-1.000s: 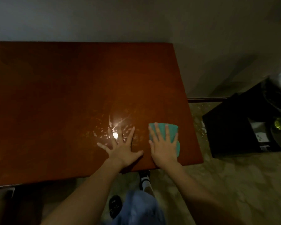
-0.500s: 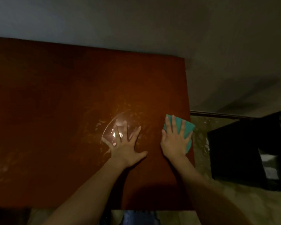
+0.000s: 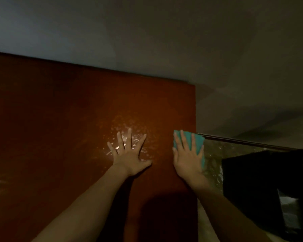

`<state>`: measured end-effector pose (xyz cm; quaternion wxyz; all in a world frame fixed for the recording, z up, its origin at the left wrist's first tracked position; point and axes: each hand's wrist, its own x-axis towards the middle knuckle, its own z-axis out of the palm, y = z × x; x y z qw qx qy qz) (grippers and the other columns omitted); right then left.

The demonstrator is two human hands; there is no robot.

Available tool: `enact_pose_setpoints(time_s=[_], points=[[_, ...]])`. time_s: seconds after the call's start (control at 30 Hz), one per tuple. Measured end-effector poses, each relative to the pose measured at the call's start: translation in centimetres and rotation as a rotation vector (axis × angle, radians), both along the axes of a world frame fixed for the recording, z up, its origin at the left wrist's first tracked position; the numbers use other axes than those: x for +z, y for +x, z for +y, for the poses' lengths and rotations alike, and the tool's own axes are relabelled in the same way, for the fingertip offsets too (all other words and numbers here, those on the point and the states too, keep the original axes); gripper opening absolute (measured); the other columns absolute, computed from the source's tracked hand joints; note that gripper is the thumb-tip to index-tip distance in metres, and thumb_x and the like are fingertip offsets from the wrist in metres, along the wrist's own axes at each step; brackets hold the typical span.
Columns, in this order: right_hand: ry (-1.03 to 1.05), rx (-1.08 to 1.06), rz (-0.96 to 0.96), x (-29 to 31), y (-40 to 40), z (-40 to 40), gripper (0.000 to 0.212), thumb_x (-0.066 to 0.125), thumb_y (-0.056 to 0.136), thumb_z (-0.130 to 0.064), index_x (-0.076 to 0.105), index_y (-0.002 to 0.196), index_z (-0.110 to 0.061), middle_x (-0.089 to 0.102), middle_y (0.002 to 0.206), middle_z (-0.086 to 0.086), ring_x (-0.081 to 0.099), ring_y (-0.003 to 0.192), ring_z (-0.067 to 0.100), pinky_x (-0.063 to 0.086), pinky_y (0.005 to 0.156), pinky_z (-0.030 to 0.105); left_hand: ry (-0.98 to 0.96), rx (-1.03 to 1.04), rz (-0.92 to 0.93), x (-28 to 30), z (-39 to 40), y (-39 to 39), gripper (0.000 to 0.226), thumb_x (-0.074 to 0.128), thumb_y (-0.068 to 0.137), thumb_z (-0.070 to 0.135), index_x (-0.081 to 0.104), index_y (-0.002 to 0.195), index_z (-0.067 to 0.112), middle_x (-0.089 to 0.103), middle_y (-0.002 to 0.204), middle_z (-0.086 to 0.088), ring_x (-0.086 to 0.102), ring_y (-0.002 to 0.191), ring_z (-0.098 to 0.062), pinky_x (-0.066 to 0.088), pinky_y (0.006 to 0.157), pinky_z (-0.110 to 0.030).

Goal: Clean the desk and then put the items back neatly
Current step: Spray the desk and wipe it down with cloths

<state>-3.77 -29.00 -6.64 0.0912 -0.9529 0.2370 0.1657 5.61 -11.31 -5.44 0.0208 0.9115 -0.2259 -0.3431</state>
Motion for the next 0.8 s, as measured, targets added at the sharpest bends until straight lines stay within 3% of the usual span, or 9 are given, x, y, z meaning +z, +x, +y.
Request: enact_pose_setpoints(time_s=[0.1,0.13,0.23,0.37,0.43,0.5,0.57,0.63,0.8], points=[[0.026,-0.051,-0.051,-0.2,4.9,1.1,0.054,0.014,0.102,-0.041,-0.014,0.148,-0.035,-0.02,0.156,-0.013,-0.017,0.145,0.027,-0.01,0.11,0.061,-0.005,0.043,0.013,-0.2,-1.4,1.0,0.093,0.044,0.077,0.075,-0.019,0.141,0.052,-0.052,0.133,0.001,-0.048,0.123,-0.037,-0.021,0.095,-0.071],[0.025,0.008,-0.069,-0.4,5.6,1.9,0.054,0.016,0.102,-0.04,-0.01,0.149,-0.034,-0.014,0.157,-0.011,-0.011,0.146,0.03,-0.008,0.11,0.062,-0.008,0.06,0.016,-0.2,-1.8,1.2,0.092,0.044,0.076,0.075,-0.018,0.141,0.052,-0.052,0.133,0.002,-0.047,0.125,-0.037,-0.02,0.095,-0.072],[-0.028,0.233,-0.115,-0.8,4.2,3.4,0.057,0.027,0.093,-0.038,0.021,0.148,-0.028,0.032,0.153,-0.004,0.027,0.141,0.033,0.018,0.108,0.067,-0.005,0.059,0.022,-0.1,-1.9,1.4,0.094,0.041,0.074,0.08,-0.021,0.139,0.053,-0.053,0.133,0.003,-0.047,0.125,-0.037,-0.02,0.094,-0.073],[-0.005,0.43,-0.061,-0.5,1.4,0.6,0.055,0.032,0.089,-0.038,0.03,0.144,-0.031,0.04,0.149,-0.006,0.025,0.14,0.027,0.016,0.106,0.058,0.022,0.015,0.028,0.2,-1.9,2.3,0.097,0.043,0.072,0.083,-0.021,0.139,0.053,-0.052,0.136,0.002,-0.047,0.125,-0.034,-0.019,0.098,-0.07],[-0.022,0.397,-0.013,-0.2,1.9,-1.4,0.056,0.031,0.089,-0.038,0.03,0.144,-0.032,0.041,0.148,-0.006,0.031,0.139,0.026,0.019,0.107,0.059,0.02,0.021,0.023,0.1,-2.3,2.9,0.097,0.045,0.073,0.08,-0.02,0.14,0.053,-0.052,0.136,0.002,-0.047,0.124,-0.033,-0.02,0.097,-0.071],[-0.035,0.291,-0.007,0.0,3.7,-3.1,0.057,0.024,0.091,-0.041,0.025,0.147,-0.032,0.034,0.152,-0.007,0.028,0.141,0.025,0.023,0.109,0.061,0.026,0.022,0.017,0.1,-2.9,3.3,0.097,0.044,0.073,0.08,-0.022,0.139,0.053,-0.052,0.134,0.002,-0.046,0.125,-0.036,-0.02,0.095,-0.072],[-0.019,0.195,-0.025,0.1,6.0,-4.3,0.058,0.007,0.093,-0.046,0.003,0.149,-0.037,0.005,0.158,-0.013,0.0,0.146,0.019,0.009,0.112,0.06,0.035,0.017,0.011,-0.1,-3.1,3.6,0.097,0.042,0.072,0.081,-0.024,0.138,0.053,-0.054,0.132,0.002,-0.047,0.125,-0.037,-0.02,0.093,-0.073],[0.011,0.083,-0.047,-0.1,8.7,-5.0,0.052,0.007,0.098,-0.045,-0.01,0.148,-0.038,-0.013,0.157,-0.015,-0.016,0.145,0.019,-0.005,0.113,0.057,0.038,0.009,0.014,-0.3,-3.1,3.9,0.098,0.042,0.072,0.082,-0.026,0.137,0.054,-0.055,0.133,0.002,-0.05,0.122,-0.035,-0.022,0.092,-0.073],[0.028,0.061,-0.074,-0.1,15.5,-2.7,0.053,0.014,0.102,-0.039,-0.011,0.149,-0.034,-0.016,0.158,-0.01,-0.017,0.145,0.026,-0.013,0.109,0.06,0.024,0.009,0.026,-0.5,-3.3,4.4,0.099,0.043,0.07,0.083,-0.027,0.135,0.056,-0.055,0.136,0.003,-0.052,0.121,-0.033,-0.024,0.09,-0.073]])
